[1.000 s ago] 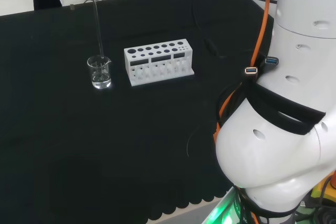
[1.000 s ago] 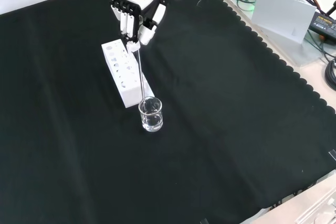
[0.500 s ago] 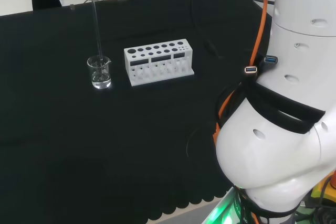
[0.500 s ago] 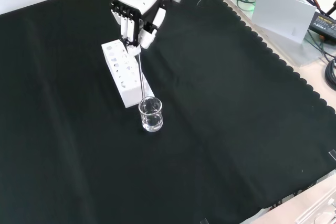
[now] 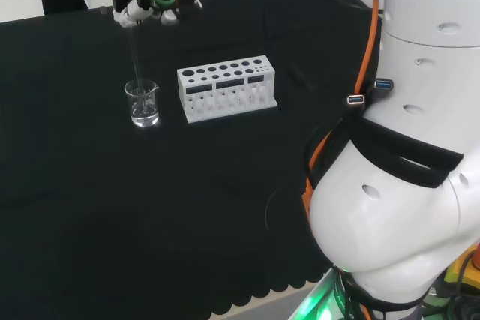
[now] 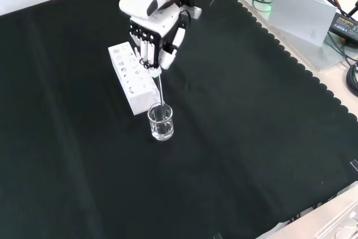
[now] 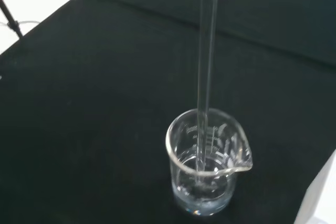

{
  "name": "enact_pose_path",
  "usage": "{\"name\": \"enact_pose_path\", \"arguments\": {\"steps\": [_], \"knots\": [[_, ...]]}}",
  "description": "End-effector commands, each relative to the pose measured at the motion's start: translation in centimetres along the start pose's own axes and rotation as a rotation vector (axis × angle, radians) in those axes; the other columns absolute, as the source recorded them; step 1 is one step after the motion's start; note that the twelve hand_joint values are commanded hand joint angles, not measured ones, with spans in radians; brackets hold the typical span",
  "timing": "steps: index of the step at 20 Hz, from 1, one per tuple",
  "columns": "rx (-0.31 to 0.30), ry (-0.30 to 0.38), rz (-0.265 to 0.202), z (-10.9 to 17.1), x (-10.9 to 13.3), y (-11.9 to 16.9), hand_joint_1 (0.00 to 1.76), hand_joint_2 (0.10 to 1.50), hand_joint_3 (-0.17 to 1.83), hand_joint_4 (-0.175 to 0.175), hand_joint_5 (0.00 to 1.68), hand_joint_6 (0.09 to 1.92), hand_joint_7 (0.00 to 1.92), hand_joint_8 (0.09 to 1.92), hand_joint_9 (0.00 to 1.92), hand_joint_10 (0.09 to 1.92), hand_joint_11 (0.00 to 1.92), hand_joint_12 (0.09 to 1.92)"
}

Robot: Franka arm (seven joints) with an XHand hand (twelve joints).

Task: Stir in the beaker to the left of the white test tube rack with the glass rod.

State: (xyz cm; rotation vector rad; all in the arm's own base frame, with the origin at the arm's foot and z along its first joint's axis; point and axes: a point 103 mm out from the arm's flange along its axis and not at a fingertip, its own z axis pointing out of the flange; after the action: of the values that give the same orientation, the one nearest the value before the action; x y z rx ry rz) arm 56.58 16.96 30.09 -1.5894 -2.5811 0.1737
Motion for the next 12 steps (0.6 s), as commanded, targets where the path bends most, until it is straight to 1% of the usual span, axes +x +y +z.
{"name": "enact_pose_path", "arguments": {"steps": [1,6,12], "knots": [[0.02,0.0,-0.023,1.4,1.1,0.2,1.3,1.12,-0.17,-0.175,1.29,0.17,1.14,1.09,1.72,0.77,1.7,0.62],[0.028,0.009,-0.031,1.9,1.8,0.6,1.3,1.12,-0.17,-0.175,1.29,0.17,1.14,1.09,1.73,0.77,1.7,0.62],[0.035,0.02,-0.06,1.8,0.9,2.2,1.3,1.12,-0.17,-0.175,1.3,0.17,1.14,1.09,1.73,0.77,1.7,0.62]]}}
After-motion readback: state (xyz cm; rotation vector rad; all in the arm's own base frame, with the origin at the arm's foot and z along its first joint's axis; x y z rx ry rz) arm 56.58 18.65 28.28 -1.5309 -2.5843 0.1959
